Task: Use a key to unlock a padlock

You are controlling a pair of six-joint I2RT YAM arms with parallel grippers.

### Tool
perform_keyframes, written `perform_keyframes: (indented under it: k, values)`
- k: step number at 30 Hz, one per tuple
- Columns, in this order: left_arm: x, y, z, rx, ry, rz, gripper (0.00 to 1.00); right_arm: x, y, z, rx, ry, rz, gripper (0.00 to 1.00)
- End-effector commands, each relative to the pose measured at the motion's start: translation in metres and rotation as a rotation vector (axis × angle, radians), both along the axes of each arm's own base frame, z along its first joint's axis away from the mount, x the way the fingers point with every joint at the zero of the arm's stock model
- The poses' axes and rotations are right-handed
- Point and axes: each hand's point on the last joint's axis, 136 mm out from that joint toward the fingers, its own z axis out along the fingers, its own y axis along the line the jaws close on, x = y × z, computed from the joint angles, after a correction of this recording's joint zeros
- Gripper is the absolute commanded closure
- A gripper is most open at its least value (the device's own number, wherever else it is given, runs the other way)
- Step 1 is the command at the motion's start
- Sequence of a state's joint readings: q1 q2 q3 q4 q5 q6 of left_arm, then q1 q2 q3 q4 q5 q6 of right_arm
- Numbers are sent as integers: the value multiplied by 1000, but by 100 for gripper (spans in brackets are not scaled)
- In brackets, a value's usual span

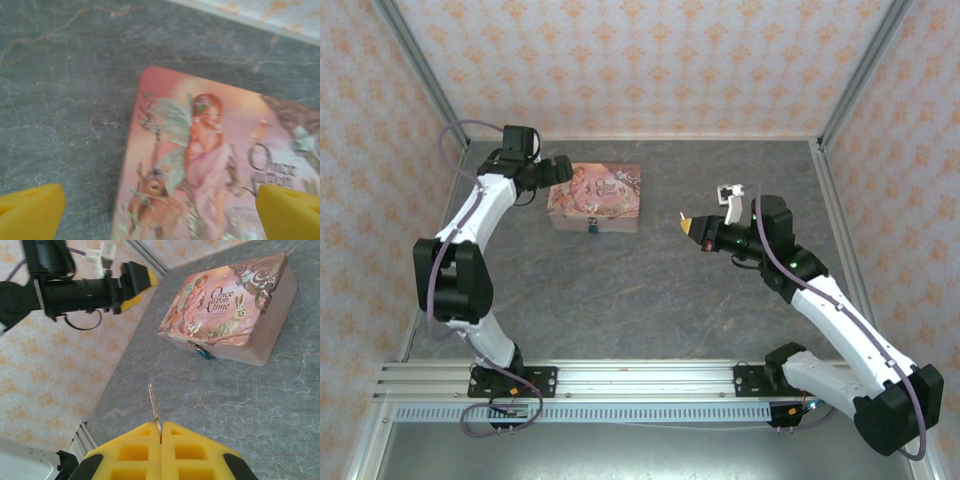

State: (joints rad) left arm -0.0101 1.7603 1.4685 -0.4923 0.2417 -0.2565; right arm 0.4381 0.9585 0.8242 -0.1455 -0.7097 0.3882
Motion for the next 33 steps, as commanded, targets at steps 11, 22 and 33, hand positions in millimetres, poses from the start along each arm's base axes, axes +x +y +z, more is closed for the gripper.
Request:
perform_keyframes:
  k: [11, 22, 33]
  values:
    - [36, -18, -65, -154, 125, -100, 12, -12, -8, -3, -24, -5, -11, 99]
    - [22, -52, -95, -144, 197, -219, 34, -15, -8, -6, -30, -1, -1, 99]
    - [-2, -128, -108, -87, 244, -528, 39, -15, -8, -11, -33, 7, 3, 99]
